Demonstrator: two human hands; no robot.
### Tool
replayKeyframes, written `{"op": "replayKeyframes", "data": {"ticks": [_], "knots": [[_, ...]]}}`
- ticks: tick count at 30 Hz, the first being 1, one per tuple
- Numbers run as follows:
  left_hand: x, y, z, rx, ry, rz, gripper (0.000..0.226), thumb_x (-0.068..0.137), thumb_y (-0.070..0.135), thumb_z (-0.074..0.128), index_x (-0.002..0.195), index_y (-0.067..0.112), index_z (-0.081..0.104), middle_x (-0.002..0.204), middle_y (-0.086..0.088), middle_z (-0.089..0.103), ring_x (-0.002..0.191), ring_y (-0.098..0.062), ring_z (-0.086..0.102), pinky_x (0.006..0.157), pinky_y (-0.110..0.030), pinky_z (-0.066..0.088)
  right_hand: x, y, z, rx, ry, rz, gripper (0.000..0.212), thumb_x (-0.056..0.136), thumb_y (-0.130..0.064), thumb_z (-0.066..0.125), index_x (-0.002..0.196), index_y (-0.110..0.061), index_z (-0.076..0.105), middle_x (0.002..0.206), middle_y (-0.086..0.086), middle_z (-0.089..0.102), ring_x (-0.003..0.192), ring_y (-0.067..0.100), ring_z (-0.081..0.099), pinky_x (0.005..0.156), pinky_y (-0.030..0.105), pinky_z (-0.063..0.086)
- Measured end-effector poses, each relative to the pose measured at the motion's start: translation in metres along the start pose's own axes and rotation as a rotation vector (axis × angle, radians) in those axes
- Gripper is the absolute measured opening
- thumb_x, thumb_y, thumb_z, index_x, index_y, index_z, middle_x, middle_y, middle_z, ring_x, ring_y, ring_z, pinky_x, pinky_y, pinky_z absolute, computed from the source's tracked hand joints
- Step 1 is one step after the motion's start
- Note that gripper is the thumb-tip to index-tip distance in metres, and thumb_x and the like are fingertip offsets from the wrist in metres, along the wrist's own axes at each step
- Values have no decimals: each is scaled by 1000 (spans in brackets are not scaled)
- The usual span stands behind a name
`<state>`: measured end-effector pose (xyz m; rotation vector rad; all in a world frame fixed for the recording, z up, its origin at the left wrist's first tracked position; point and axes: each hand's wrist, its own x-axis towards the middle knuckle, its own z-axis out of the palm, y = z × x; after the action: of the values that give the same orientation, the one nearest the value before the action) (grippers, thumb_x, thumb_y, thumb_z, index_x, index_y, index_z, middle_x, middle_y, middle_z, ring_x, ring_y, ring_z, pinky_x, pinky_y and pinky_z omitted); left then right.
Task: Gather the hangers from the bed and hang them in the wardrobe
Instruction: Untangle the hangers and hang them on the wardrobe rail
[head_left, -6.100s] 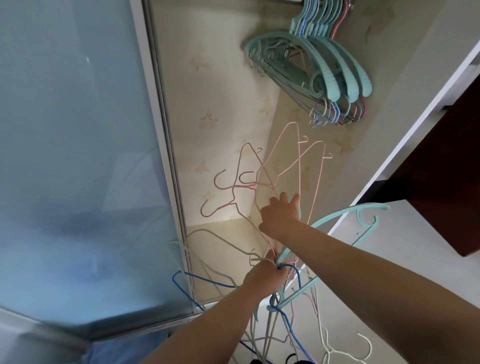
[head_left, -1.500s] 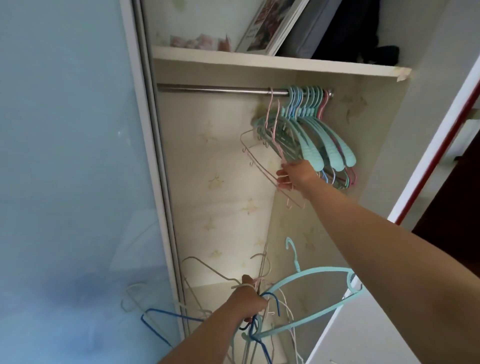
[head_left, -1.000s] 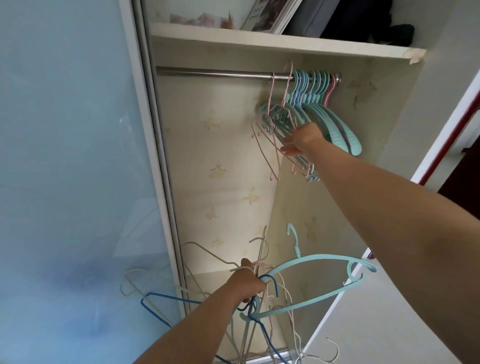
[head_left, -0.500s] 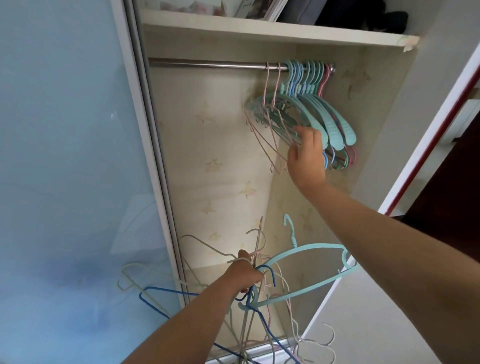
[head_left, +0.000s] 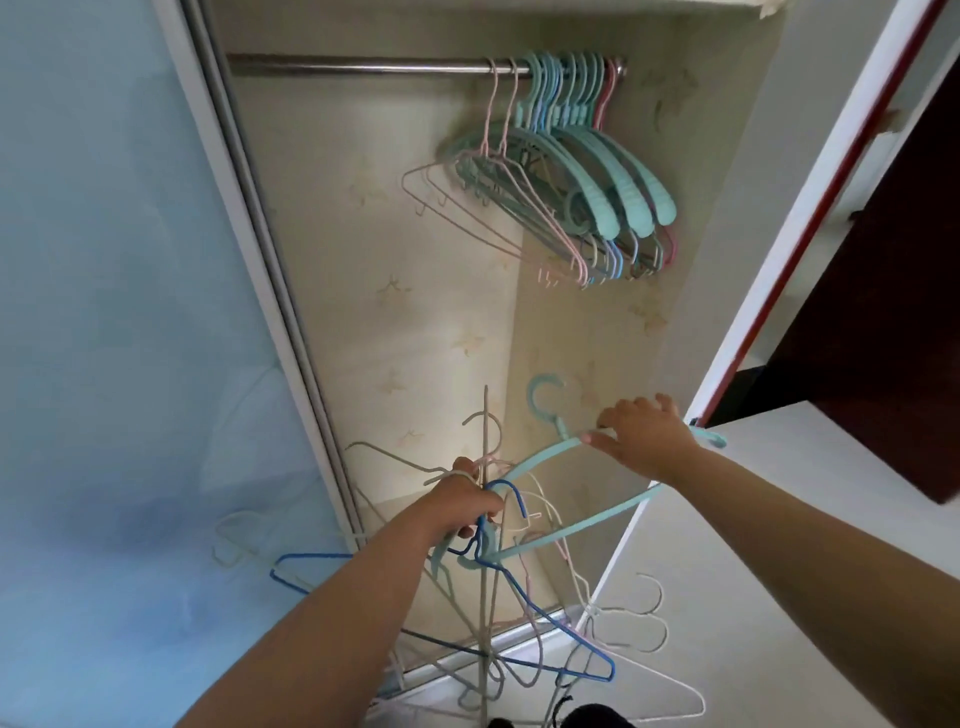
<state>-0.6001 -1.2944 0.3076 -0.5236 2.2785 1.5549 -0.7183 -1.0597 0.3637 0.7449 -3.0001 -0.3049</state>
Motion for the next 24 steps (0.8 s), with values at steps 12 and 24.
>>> {"op": "replayKeyframes", "data": {"ticks": [12, 24], "knots": [[-10, 3, 6, -280, -279, 16, 14, 97, 31, 53, 101, 18, 49, 74, 0, 56, 61, -11, 53, 46, -22, 37, -28, 19, -2, 264, 67, 52, 57, 80, -77, 28, 64, -26, 46, 64, -3, 54, 65, 12, 50, 73, 30, 33], [-12, 10, 9, -323, -237, -56, 34, 91, 50, 54, 93, 16, 59, 83, -3, 63, 66, -14, 61, 50, -24, 45, -42, 31, -22, 350, -5, 206, 62, 77, -79, 38, 62, -19, 45, 58, 0, 47, 59, 15, 49, 61, 27, 36]]}}
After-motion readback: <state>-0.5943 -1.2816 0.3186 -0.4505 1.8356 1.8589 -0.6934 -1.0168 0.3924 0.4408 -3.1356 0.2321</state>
